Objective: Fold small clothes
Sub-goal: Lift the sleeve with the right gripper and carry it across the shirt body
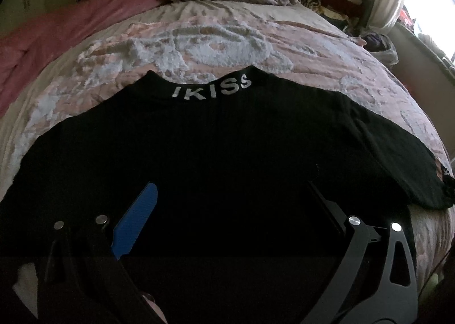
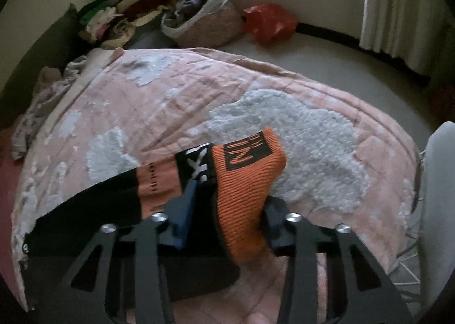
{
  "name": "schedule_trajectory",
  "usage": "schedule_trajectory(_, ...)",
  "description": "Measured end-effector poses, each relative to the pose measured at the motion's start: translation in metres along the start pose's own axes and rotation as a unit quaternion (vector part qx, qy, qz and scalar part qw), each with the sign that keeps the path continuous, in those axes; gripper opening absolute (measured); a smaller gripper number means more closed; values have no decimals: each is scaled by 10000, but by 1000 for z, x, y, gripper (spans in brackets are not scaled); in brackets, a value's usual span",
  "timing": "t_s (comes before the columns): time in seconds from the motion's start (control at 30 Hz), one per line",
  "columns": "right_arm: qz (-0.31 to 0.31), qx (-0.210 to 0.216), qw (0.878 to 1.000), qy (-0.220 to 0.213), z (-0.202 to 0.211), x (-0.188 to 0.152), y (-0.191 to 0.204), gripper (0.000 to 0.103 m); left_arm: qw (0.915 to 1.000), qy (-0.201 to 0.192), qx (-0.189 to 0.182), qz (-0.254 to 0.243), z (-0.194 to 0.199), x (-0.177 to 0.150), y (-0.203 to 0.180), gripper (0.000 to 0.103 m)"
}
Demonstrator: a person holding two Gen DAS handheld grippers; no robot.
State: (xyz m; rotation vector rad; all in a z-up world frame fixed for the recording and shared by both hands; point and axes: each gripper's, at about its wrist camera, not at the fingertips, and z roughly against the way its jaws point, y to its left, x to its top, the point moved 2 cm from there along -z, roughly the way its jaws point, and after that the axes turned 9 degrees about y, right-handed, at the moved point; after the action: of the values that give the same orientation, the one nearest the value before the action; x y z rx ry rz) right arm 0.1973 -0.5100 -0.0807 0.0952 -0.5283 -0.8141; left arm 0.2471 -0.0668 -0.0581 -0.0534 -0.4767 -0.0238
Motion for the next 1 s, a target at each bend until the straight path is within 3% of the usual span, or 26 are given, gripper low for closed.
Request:
schedule_trajectory(0.07, 20, 252, 9996, -110, 8, 1, 4, 21, 10000, -62, -17, 37, 6, -2, 3, 94)
schedule_trajectory(0.23, 387, 1270, 9901, -456, 39, -2, 28, 20, 9998, -172, -36, 112, 20, -2, 8, 94)
schedule_trajectory(0.43, 1063, 2106, 9700, -593, 74, -22, 75, 20, 9994, -240, -111, 230, 34, -1, 18, 94)
schedule_trajectory(0.73, 1978, 2684, 9407, -619, 114, -63, 156, 19, 9983, -352, -244, 398, 55, 0, 38, 94)
schedule_trajectory(1.0, 2625, 3049, 9148, -346, 131, -106, 225, 19, 9971, -389, -291, 586, 65, -1, 62, 94)
